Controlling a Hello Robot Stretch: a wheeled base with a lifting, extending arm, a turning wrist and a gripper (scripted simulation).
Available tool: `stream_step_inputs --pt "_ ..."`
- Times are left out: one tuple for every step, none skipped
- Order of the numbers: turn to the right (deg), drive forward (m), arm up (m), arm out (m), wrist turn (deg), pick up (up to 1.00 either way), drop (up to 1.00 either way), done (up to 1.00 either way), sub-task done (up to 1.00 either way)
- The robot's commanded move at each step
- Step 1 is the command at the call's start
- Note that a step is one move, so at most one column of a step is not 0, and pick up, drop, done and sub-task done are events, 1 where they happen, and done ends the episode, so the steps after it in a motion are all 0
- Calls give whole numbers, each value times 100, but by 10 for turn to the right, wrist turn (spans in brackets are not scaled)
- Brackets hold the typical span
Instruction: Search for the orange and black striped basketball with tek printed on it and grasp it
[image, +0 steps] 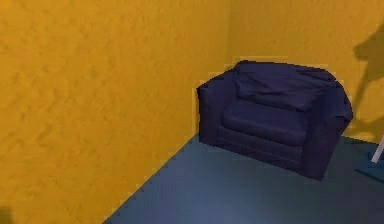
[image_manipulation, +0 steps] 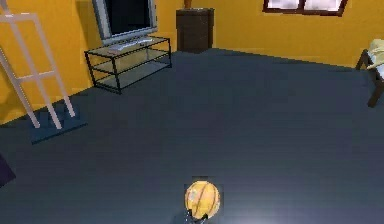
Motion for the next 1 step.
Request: stream_step_inputs --pt "0 0 0 0 0 0 0 100 0"
